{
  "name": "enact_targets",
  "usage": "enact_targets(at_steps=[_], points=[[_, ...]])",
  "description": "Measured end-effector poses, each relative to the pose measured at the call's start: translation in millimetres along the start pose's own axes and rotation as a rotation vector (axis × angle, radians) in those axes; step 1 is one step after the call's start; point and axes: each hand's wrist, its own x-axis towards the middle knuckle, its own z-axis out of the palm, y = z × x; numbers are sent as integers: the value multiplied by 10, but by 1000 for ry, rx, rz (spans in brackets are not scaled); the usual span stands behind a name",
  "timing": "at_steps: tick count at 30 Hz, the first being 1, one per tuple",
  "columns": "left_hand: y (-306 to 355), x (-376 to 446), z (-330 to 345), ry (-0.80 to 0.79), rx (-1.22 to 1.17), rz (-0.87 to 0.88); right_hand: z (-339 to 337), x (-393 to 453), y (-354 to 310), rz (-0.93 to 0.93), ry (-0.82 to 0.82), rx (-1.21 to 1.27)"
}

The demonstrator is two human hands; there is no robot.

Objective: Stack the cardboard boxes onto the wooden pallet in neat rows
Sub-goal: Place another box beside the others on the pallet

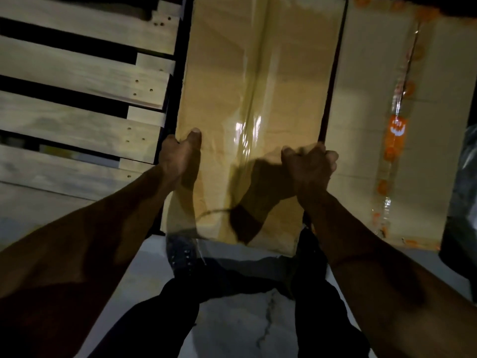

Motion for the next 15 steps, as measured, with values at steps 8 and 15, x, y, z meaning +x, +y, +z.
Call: enact_targets(at_steps=[8,15], points=[[165,303,-200,-137,66,108,127,5,126,9,-162,427],[141,230,-230,-199,38,168,154,-68,45,56,-148,482]])
